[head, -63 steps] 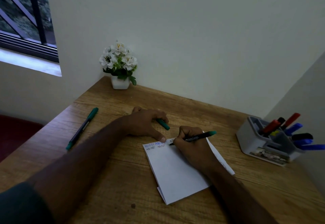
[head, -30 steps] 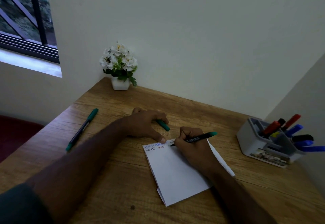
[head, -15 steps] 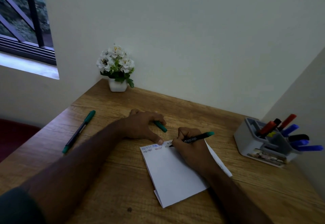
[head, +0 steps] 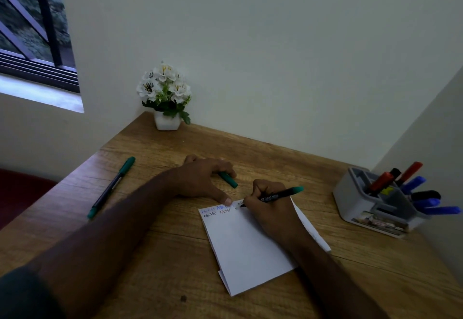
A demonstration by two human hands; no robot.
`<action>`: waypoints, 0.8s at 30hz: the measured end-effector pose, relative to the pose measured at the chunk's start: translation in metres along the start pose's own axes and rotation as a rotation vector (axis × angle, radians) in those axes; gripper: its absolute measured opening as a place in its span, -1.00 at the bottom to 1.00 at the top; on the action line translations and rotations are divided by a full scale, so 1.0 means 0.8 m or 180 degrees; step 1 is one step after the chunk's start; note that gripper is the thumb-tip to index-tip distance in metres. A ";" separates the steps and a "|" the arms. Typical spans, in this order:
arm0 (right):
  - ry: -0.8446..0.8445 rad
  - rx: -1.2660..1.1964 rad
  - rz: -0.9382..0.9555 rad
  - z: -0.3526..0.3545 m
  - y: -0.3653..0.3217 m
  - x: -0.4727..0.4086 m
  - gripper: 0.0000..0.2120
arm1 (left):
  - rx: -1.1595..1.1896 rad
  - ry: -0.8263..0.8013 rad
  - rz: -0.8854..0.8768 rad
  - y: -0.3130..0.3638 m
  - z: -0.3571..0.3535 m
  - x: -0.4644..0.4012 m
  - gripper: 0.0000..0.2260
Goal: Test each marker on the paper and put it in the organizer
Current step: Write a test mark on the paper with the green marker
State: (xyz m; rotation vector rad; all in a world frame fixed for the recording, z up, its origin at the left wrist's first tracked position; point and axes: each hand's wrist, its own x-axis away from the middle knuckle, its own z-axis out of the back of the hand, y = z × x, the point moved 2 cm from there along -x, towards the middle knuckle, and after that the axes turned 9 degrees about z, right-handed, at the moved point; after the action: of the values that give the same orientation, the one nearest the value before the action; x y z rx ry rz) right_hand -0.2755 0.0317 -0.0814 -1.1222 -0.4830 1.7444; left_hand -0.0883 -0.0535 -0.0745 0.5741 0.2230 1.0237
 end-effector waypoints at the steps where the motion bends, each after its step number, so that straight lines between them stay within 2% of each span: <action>1: 0.0017 0.0030 -0.0013 0.001 0.001 0.000 -0.68 | 0.0013 -0.0004 0.0010 0.000 0.000 0.000 -0.36; 7: -0.0033 0.0007 -0.0034 0.002 -0.001 0.001 -0.75 | 0.0063 -0.0013 0.0037 -0.001 0.000 0.000 -0.34; 16: 0.0105 -0.0072 -0.0161 0.001 -0.003 0.001 -0.64 | -0.0018 -0.0001 0.0042 -0.002 -0.001 -0.002 -0.36; 24: 0.0113 -0.0154 -0.0150 0.003 0.000 0.002 -0.75 | -0.0029 0.0000 0.0032 -0.002 0.000 -0.003 -0.35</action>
State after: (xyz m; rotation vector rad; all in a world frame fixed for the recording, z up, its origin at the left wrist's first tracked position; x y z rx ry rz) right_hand -0.2775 0.0333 -0.0812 -1.1647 -0.5283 1.6772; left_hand -0.0882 -0.0561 -0.0761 0.5675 0.2155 1.0340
